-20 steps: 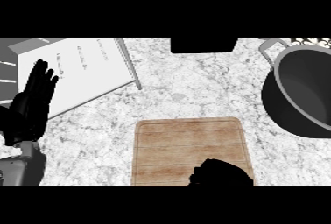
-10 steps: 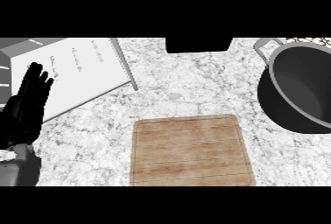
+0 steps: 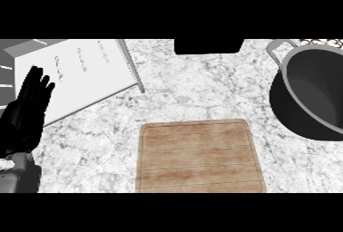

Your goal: Pick the tomato from the cutting board and place it in the pot

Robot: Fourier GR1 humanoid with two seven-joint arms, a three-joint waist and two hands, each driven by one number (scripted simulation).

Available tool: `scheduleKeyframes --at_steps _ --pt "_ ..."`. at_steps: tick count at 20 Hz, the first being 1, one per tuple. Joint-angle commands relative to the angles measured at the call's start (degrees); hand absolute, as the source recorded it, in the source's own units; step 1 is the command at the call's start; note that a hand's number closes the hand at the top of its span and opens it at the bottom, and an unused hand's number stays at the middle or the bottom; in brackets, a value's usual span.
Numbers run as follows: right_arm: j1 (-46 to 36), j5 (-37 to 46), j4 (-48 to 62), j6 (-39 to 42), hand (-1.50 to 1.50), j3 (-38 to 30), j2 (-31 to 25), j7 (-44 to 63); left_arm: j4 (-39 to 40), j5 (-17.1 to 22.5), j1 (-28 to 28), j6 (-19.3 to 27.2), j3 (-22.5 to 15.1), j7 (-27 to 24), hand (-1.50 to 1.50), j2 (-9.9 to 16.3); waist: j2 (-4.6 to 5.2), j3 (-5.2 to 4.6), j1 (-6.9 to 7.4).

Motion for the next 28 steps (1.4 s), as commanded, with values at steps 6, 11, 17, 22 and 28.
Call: scheduleKeyframes --at_steps 6,11,17,22,28 --pt "-6.1 -24.1 -7.8 4.3 1.50 -21.1 2.1 9.5 0.0 -1.9 -1.6 1.2 -2.3 0.3 0.00 -1.6 0.43 -0.03 1.72" --pt "-15.3 -40.0 4.9 10.4 1.50 -34.4 -3.9 11.7 1.8 -1.3 -3.0 0.2 -1.4 0.2 0.00 -0.9 0.39 0.03 2.18" --pt "-30.4 -41.6 20.8 13.1 1.50 -33.5 -8.9 18.1 0.2 -1.4 -3.6 0.0 -1.8 2.7 0.00 -0.9 0.46 0.05 3.06" --pt "-41.9 -43.7 32.7 13.7 1.50 -31.5 -9.5 20.3 3.7 -1.8 -4.7 -0.6 -1.8 -0.4 0.00 -1.4 0.56 0.04 3.36" --pt "-44.1 -15.4 40.1 -3.4 1.50 -29.5 -11.4 9.3 1.7 -2.7 -4.7 0.0 -3.4 0.6 0.00 -2.4 0.89 0.16 4.59"
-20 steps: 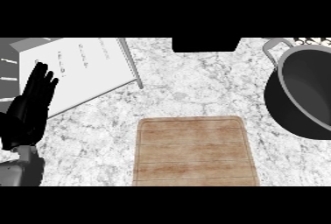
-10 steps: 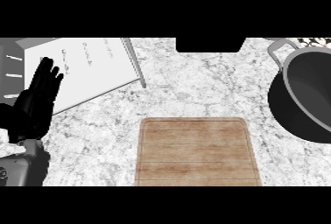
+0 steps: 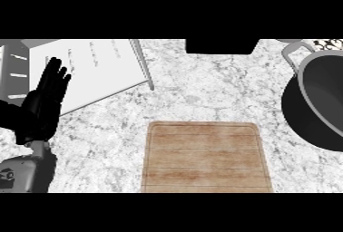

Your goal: Pick the tomato from the cutting board and place it in the pot

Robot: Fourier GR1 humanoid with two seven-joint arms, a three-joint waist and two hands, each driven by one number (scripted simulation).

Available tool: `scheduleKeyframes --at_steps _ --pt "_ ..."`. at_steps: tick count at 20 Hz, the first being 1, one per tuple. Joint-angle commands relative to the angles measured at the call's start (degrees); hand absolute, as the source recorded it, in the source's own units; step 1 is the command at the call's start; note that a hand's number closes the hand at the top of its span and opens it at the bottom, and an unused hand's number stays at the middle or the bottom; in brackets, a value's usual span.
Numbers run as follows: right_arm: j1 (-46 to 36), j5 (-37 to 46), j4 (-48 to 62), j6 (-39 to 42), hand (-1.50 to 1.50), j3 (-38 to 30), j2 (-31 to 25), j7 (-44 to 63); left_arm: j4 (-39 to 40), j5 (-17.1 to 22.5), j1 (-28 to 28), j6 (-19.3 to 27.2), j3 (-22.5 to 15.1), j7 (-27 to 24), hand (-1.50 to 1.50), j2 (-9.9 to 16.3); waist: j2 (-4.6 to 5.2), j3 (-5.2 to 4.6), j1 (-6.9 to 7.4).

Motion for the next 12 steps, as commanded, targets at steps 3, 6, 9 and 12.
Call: scheduleKeyframes --at_steps 3,6,9,12 --pt "-12.0 14.8 18.7 -9.7 1.50 4.3 -2.2 -5.2 0.5 0.8 0.7 -1.1 -0.2 -1.5 0.00 -0.7 0.12 0.01 0.74" --pt "-17.3 19.5 27.1 -15.2 1.50 9.5 3.2 -8.1 2.3 3.1 -1.7 -2.9 3.5 0.7 0.00 2.6 -0.02 -0.01 0.13" --pt "-22.1 20.7 37.1 -14.9 1.50 9.0 1.9 -12.3 1.3 -1.0 3.4 -0.3 -0.1 -4.3 0.00 -1.6 -0.16 -0.02 -0.25" --pt "-25.3 18.7 45.7 -11.0 1.50 9.1 3.1 -11.7 -0.5 -0.7 -1.5 0.7 -0.2 1.5 0.00 -0.6 -0.09 0.02 -0.10"
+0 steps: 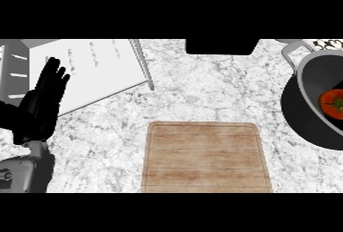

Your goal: Pick the tomato from the cutting board and place it in the pot

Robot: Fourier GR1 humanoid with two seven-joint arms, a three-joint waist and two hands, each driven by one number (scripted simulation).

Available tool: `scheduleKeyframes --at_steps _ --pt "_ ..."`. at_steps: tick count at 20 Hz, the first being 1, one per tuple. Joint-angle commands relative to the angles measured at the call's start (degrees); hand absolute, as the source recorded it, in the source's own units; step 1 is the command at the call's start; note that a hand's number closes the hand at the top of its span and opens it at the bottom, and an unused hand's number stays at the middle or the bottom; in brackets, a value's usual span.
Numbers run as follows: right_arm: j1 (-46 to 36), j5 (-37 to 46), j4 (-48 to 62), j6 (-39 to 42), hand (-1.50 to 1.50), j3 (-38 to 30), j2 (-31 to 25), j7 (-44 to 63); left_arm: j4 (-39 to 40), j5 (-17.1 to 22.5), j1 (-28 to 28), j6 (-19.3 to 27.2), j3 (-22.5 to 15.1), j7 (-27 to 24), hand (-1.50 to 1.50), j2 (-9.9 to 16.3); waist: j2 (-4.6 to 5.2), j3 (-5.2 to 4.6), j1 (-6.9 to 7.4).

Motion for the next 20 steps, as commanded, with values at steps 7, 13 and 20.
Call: scheduleKeyframes --at_steps 7,13,20 --pt "-10.3 -3.9 20.0 14.4 -1.50 0.9 0.4 -4.4 1.1 0.7 1.0 -1.7 -0.2 -2.2 0.00 -0.4 0.27 0.24 0.90" --pt "-11.2 -14.9 23.0 22.1 -1.50 -6.8 3.0 -10.5 1.1 0.6 0.1 -0.8 0.7 -1.0 0.00 0.1 0.00 0.35 -0.07" --pt "-15.5 -22.0 33.6 31.9 -1.50 -14.3 -3.6 -10.6 -0.2 0.8 -1.4 -0.5 0.1 1.2 0.00 -0.1 0.44 0.39 0.39"
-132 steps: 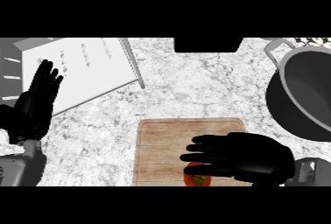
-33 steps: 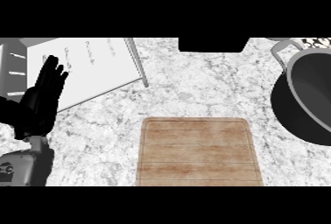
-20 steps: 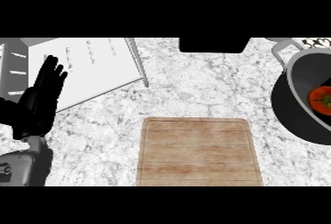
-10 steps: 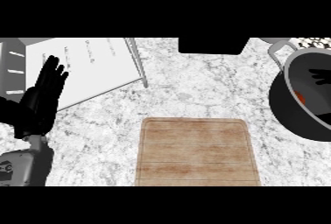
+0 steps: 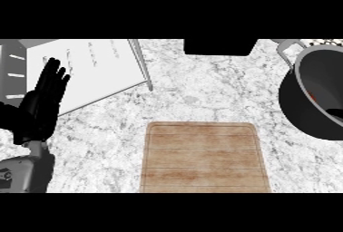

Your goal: Pick the tomato from the cutting board and place it in the pot

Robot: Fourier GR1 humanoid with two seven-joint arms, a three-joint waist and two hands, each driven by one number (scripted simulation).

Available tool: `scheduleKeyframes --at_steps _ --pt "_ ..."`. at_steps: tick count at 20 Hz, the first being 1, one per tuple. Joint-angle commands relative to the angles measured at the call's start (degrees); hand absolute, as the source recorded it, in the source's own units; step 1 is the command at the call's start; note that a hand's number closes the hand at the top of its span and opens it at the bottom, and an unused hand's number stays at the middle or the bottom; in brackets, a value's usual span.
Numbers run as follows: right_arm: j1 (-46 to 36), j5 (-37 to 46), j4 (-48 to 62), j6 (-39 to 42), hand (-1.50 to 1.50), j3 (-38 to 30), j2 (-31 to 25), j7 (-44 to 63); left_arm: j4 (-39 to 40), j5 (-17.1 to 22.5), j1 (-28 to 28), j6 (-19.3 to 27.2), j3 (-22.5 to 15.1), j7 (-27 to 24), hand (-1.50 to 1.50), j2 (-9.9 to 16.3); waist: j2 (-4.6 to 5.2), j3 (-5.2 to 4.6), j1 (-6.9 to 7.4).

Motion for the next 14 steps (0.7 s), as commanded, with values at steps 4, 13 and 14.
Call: scheduleKeyframes --at_steps 4,13,14 --pt "-4.2 -5.3 13.7 12.1 -1.50 -5.8 -9.7 -3.2 -0.2 -2.4 0.3 1.5 -2.1 -0.5 0.00 -1.6 0.87 1.13 0.62" --pt "0.6 -5.4 18.1 18.8 -1.50 -5.4 -17.0 -10.0 0.4 -0.8 -1.0 0.5 0.1 0.0 0.00 -0.1 0.98 1.30 0.43" --pt "0.0 -5.7 18.8 20.0 -1.50 -5.7 -18.8 -8.3 0.7 0.1 -1.4 -0.1 0.9 0.1 0.00 0.5 1.17 1.37 0.73"
